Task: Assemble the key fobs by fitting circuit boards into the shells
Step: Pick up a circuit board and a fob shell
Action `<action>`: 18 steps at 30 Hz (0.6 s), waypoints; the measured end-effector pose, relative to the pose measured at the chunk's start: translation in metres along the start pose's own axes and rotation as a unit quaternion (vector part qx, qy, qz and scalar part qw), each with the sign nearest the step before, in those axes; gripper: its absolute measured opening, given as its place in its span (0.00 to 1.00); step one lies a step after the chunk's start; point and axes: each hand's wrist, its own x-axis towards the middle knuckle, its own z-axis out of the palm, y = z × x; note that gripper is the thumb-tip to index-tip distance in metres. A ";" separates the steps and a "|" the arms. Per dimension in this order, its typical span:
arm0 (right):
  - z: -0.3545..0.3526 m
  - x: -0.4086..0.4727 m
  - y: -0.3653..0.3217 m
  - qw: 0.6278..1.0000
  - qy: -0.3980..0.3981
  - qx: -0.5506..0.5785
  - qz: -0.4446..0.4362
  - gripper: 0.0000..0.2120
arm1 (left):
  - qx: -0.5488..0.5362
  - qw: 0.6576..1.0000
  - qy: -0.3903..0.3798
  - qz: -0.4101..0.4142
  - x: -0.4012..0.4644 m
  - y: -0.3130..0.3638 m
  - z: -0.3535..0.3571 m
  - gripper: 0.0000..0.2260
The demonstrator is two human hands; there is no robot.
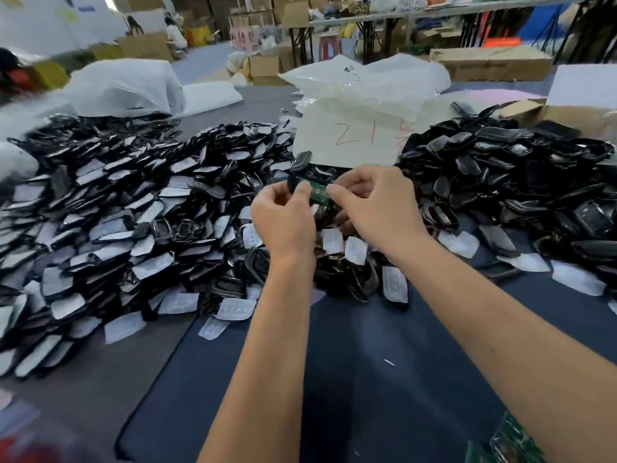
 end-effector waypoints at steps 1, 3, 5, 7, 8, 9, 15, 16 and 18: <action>0.011 0.006 -0.004 0.999 -0.016 -0.033 -0.027 0.05 | 0.023 0.999 0.044 0.021 0.013 0.001 -0.013 0.05; 0.033 0.015 -0.014 0.990 -0.063 -0.098 -0.080 0.04 | 0.049 0.986 0.148 0.057 0.037 0.004 -0.037 0.06; 0.056 0.020 -0.021 0.970 -0.113 -0.161 -0.140 0.03 | 0.055 0.964 0.244 0.085 0.054 0.007 -0.056 0.06; 0.082 0.025 -0.026 0.940 -0.160 -0.212 -0.212 0.06 | 0.038 0.941 0.323 0.095 0.067 0.009 -0.072 0.03; 0.096 0.027 -0.027 0.916 -0.188 -0.247 -0.253 0.09 | 0.024 0.931 0.353 0.088 0.072 0.009 -0.078 0.02; 0.108 0.029 -0.028 0.886 -0.210 -0.288 -0.296 0.11 | 0.008 0.924 0.374 0.078 0.075 0.008 -0.084 0.02; 0.154 0.038 -0.027 0.782 -0.325 -0.395 -0.356 0.21 | -0.049 0.901 0.427 0.058 0.081 0.008 -0.098 0.03; 0.158 0.038 -0.027 0.778 -0.336 -0.400 -0.348 0.20 | -0.052 0.901 0.426 0.058 0.081 0.008 -0.099 0.02; 0.162 0.035 -0.030 0.777 -0.346 -0.403 -0.338 0.20 | -0.055 0.903 0.422 0.055 0.081 0.008 -0.099 0.03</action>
